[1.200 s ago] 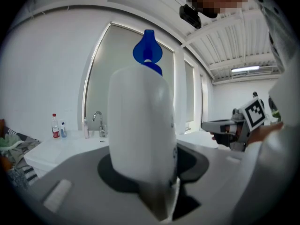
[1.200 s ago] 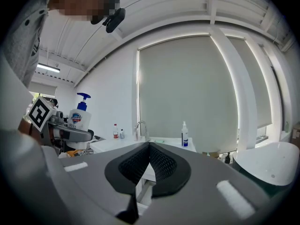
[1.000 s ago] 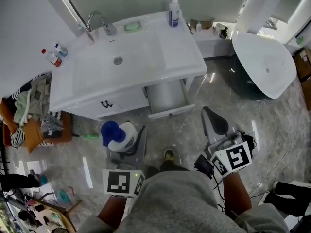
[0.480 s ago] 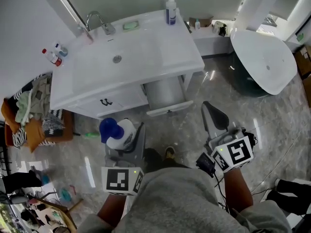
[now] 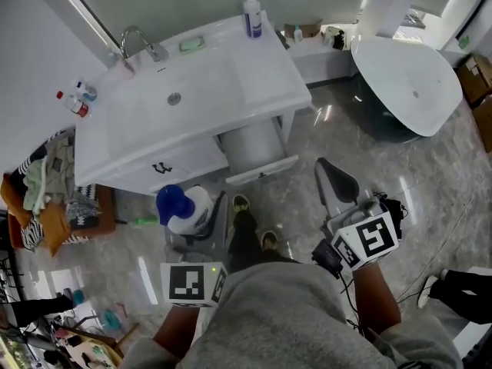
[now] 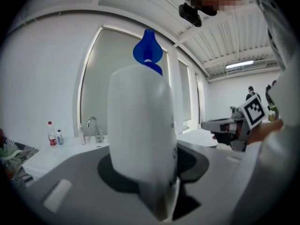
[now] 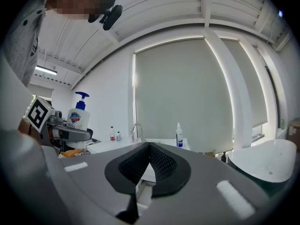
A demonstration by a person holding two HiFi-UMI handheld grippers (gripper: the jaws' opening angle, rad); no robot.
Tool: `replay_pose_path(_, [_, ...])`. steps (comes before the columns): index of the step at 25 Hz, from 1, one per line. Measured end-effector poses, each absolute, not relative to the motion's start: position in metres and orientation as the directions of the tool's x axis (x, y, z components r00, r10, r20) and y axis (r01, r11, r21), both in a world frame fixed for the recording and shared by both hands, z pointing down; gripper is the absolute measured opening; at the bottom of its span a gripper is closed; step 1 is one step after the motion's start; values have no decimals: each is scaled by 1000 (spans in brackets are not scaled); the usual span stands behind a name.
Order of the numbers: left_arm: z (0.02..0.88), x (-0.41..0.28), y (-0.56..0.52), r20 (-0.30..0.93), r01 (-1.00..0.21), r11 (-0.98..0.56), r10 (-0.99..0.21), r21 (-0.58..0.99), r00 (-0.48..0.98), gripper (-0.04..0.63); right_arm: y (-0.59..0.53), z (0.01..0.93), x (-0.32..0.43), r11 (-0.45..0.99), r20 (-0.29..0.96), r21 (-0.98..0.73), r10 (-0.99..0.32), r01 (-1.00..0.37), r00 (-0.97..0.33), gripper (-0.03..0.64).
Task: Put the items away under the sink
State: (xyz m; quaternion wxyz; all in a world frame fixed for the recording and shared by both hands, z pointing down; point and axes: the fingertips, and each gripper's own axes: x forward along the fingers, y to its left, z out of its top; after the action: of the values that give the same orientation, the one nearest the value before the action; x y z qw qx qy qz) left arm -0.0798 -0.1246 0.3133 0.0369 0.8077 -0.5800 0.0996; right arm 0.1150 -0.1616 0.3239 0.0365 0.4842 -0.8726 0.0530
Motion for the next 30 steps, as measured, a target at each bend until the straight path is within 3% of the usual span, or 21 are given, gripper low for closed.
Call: replay_pose_path(30, [347, -110, -277, 237, -890, -455, -862, 30, 449, 189, -303, 341, 59, 466, 216, -27, -861, -885, -460, -1])
